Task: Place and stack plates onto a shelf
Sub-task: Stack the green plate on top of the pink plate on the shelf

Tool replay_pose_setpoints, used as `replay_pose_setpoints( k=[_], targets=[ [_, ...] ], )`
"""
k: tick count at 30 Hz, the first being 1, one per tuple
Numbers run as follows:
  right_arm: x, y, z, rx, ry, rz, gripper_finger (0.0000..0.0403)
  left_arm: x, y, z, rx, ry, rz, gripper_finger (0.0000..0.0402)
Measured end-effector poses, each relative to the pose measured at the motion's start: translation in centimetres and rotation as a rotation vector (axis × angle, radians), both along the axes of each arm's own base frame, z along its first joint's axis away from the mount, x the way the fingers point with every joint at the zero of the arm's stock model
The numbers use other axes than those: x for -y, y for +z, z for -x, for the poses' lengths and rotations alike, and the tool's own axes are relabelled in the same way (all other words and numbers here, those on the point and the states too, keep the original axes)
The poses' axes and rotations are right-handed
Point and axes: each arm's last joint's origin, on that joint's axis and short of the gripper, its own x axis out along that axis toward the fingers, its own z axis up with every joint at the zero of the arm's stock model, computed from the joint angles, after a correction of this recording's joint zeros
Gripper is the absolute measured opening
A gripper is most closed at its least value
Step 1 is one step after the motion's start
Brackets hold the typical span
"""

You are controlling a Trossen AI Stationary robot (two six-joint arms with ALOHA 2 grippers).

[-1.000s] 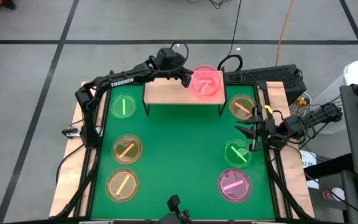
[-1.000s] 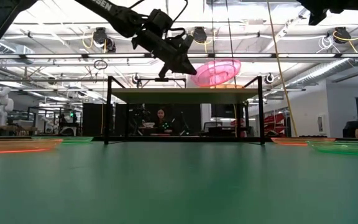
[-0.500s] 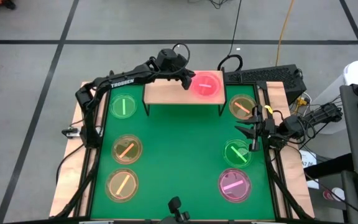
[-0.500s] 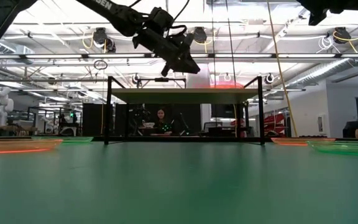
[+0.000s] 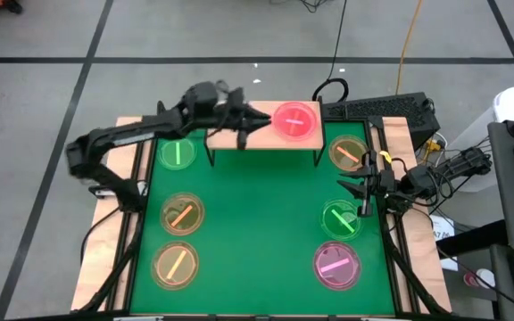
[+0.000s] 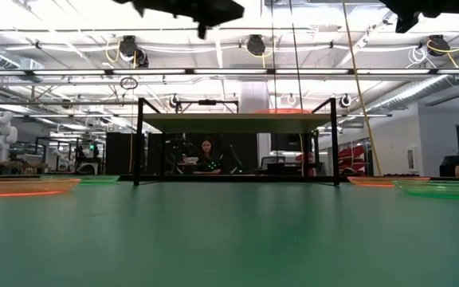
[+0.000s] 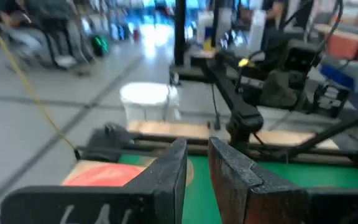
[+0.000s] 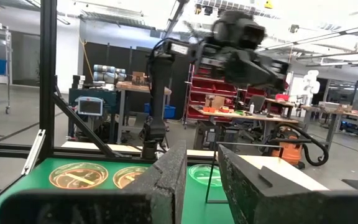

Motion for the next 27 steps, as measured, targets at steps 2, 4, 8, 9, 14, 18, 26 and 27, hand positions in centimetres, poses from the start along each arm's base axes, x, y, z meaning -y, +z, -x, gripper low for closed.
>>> replay_pose_setpoints(
  k=[2,4,8,9,14,18,26,27],
  targets=[
    [0.0,0.0,0.0,0.000,0.000,0.000,0.0079,1.8,-0.8,1.3,0.065,-0.003,-0.016,0.0072],
    [0.0,0.0,0.0,0.000,0.000,0.000,0.0079,3.4,-2.2,2.7,0.135,-0.020,-0.017,0.0072],
    [0.0,0.0,0.0,0.000,0.000,0.000,0.0079,5.3,-6.4,4.9,0.212,-0.025,0.026,0.0072],
    [0.0,0.0,0.0,0.000,0.000,0.000,0.0079,5.6,-7.5,5.4,0.221,-0.032,0.036,0.0072],
    [0.0,0.0,0.0,0.001,0.000,0.004,0.0079,6.7,-11.6,7.2,0.276,-0.059,0.129,0.0072],
    [0.0,0.1,0.0,0.007,0.002,-0.003,0.0079,7.2,-13.2,8.0,0.261,-0.069,0.158,0.0072],
    [0.4,1.3,0.3,0.122,-0.119,-0.042,0.0079,8.3,-14.5,8.1,0.214,-0.109,0.139,0.0072],
    [0.5,1.3,0.3,0.111,-0.166,-0.046,0.0079,8.3,-14.4,8.2,0.219,-0.109,0.137,0.0072]
  ],
)
